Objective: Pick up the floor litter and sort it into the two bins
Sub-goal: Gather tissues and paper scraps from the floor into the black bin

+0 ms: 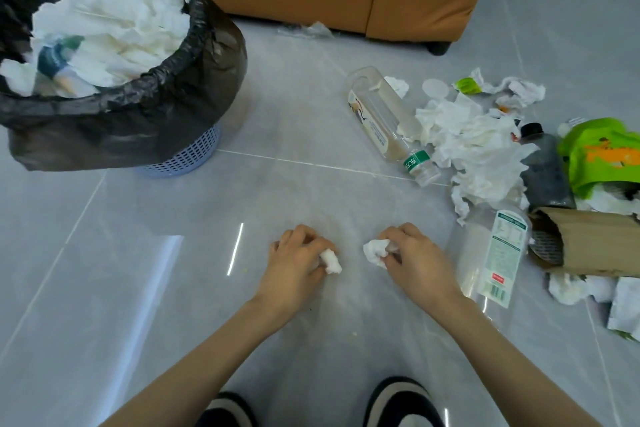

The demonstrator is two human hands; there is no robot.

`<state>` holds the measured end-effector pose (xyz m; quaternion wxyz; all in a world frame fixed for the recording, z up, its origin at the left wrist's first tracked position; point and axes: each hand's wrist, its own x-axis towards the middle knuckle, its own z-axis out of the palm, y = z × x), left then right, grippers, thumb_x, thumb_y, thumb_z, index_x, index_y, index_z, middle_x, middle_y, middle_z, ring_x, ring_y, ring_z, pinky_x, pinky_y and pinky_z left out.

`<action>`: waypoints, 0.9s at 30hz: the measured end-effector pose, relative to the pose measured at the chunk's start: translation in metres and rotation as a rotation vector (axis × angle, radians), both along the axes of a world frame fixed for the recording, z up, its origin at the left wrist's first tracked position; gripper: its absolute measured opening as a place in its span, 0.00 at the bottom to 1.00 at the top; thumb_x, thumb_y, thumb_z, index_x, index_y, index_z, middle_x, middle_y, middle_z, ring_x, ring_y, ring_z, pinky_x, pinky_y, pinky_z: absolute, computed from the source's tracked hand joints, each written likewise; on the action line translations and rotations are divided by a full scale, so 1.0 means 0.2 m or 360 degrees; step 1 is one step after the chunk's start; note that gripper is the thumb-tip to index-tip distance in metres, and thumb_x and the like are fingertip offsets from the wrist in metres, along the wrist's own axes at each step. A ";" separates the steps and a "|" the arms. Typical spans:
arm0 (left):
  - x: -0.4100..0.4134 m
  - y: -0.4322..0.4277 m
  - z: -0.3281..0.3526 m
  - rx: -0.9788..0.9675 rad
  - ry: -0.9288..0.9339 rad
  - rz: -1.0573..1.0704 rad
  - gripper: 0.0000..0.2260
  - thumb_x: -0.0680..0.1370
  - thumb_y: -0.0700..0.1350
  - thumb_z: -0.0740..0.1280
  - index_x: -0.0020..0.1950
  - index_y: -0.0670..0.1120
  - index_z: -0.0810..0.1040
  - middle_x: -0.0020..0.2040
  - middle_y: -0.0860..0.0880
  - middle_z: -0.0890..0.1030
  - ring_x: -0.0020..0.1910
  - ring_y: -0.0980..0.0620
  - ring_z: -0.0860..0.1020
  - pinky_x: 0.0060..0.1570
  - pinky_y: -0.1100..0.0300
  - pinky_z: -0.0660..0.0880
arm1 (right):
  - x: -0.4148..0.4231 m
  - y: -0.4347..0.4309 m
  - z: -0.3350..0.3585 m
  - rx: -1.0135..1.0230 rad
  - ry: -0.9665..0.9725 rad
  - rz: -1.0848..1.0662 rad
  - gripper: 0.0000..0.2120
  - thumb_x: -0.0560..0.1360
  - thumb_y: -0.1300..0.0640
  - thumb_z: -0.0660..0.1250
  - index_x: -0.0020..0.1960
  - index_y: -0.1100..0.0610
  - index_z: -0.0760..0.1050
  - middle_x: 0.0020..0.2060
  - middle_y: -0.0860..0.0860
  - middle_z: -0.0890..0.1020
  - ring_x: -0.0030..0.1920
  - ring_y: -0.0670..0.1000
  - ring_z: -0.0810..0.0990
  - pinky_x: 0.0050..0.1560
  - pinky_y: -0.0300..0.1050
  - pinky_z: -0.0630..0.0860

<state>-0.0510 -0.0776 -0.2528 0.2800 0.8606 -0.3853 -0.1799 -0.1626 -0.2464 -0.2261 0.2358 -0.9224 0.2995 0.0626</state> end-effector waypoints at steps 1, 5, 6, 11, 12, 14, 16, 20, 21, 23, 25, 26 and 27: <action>0.01 0.01 -0.01 -0.0067 0.0027 -0.0005 0.06 0.71 0.44 0.69 0.46 0.55 0.81 0.50 0.55 0.76 0.52 0.53 0.75 0.55 0.55 0.69 | 0.00 0.00 0.01 0.0020 -0.0049 -0.0035 0.09 0.73 0.59 0.64 0.53 0.52 0.77 0.49 0.50 0.75 0.47 0.54 0.79 0.45 0.50 0.76; 0.02 0.04 0.05 -0.0358 0.0141 0.0006 0.11 0.74 0.37 0.67 0.46 0.54 0.79 0.44 0.62 0.80 0.47 0.61 0.77 0.53 0.62 0.74 | 0.00 -0.02 0.07 0.0135 -0.0290 -0.0200 0.06 0.73 0.60 0.65 0.50 0.55 0.77 0.45 0.48 0.73 0.44 0.52 0.77 0.47 0.47 0.74; 0.03 0.04 0.06 -0.0377 0.0155 0.0019 0.12 0.75 0.35 0.66 0.46 0.53 0.79 0.42 0.64 0.80 0.46 0.61 0.78 0.53 0.62 0.74 | 0.00 -0.03 0.09 0.0139 -0.0329 -0.0202 0.06 0.74 0.61 0.65 0.50 0.55 0.77 0.46 0.49 0.73 0.45 0.51 0.77 0.47 0.44 0.72; 0.06 0.06 0.09 -0.0380 0.0228 0.0064 0.15 0.76 0.30 0.60 0.38 0.47 0.77 0.35 0.57 0.80 0.38 0.58 0.78 0.52 0.72 0.70 | -0.06 -0.07 0.14 0.0121 -0.0080 -0.0035 0.09 0.73 0.62 0.65 0.53 0.57 0.76 0.56 0.52 0.71 0.52 0.54 0.76 0.52 0.43 0.69; 0.05 0.05 0.11 -0.0380 0.0228 0.0095 0.15 0.76 0.29 0.60 0.38 0.47 0.78 0.35 0.58 0.80 0.38 0.59 0.78 0.52 0.80 0.65 | -0.07 -0.07 0.13 0.0131 -0.0010 0.0014 0.10 0.72 0.61 0.65 0.53 0.57 0.76 0.58 0.52 0.71 0.55 0.55 0.76 0.55 0.43 0.69; 0.05 0.04 0.12 -0.0408 0.0247 0.0163 0.14 0.76 0.28 0.60 0.42 0.45 0.79 0.35 0.58 0.81 0.39 0.60 0.79 0.52 0.85 0.58 | -0.10 -0.04 0.11 0.0136 0.0134 0.0117 0.10 0.72 0.59 0.65 0.54 0.55 0.75 0.62 0.52 0.68 0.60 0.55 0.72 0.58 0.41 0.65; 0.05 0.02 0.11 -0.0459 0.0275 0.0201 0.14 0.75 0.27 0.60 0.48 0.44 0.80 0.35 0.58 0.81 0.40 0.60 0.80 0.53 0.81 0.63 | -0.11 -0.01 0.07 0.0124 0.0283 0.0198 0.11 0.73 0.59 0.65 0.55 0.54 0.75 0.61 0.53 0.67 0.62 0.55 0.70 0.57 0.37 0.61; 0.08 0.00 0.11 -0.0493 0.0366 0.0243 0.15 0.75 0.28 0.61 0.53 0.45 0.79 0.35 0.57 0.82 0.42 0.61 0.81 0.50 0.72 0.72 | -0.11 0.04 0.00 0.0113 0.0347 0.0148 0.09 0.73 0.58 0.65 0.53 0.54 0.76 0.55 0.52 0.67 0.57 0.56 0.71 0.58 0.42 0.68; 0.08 0.00 0.12 -0.0492 0.0409 0.0268 0.15 0.75 0.30 0.61 0.54 0.45 0.79 0.36 0.58 0.82 0.42 0.62 0.81 0.50 0.72 0.73 | -0.10 0.05 0.00 0.0122 0.0326 0.0113 0.08 0.72 0.59 0.65 0.52 0.55 0.77 0.52 0.51 0.68 0.55 0.56 0.73 0.56 0.43 0.70; 0.09 0.00 0.13 -0.0466 0.0474 0.0324 0.14 0.77 0.32 0.62 0.56 0.47 0.79 0.37 0.60 0.82 0.43 0.65 0.80 0.48 0.74 0.73 | -0.08 0.06 0.00 0.0148 0.0280 0.0095 0.06 0.71 0.61 0.65 0.48 0.57 0.77 0.47 0.50 0.68 0.50 0.57 0.76 0.50 0.42 0.72; 0.11 0.00 0.15 -0.0420 0.0455 0.0367 0.14 0.77 0.35 0.63 0.58 0.49 0.79 0.42 0.62 0.82 0.45 0.67 0.79 0.46 0.76 0.72 | -0.06 0.06 0.02 0.0162 0.0210 0.0092 0.05 0.71 0.60 0.66 0.47 0.56 0.76 0.45 0.50 0.69 0.47 0.55 0.76 0.44 0.39 0.68; 0.12 0.00 0.16 -0.0412 0.0456 0.0387 0.14 0.77 0.36 0.63 0.59 0.50 0.78 0.44 0.60 0.82 0.47 0.66 0.78 0.46 0.76 0.73 | -0.04 0.06 0.04 0.0200 0.0155 0.0067 0.04 0.71 0.59 0.67 0.46 0.54 0.76 0.44 0.50 0.70 0.45 0.53 0.75 0.41 0.36 0.66; 0.15 0.00 0.19 -0.0429 0.0457 0.0405 0.15 0.77 0.37 0.63 0.59 0.52 0.78 0.46 0.59 0.82 0.48 0.65 0.79 0.46 0.75 0.73 | -0.01 0.05 0.07 0.0238 0.0073 0.0043 0.05 0.71 0.59 0.68 0.44 0.51 0.74 0.44 0.49 0.71 0.43 0.50 0.74 0.38 0.33 0.64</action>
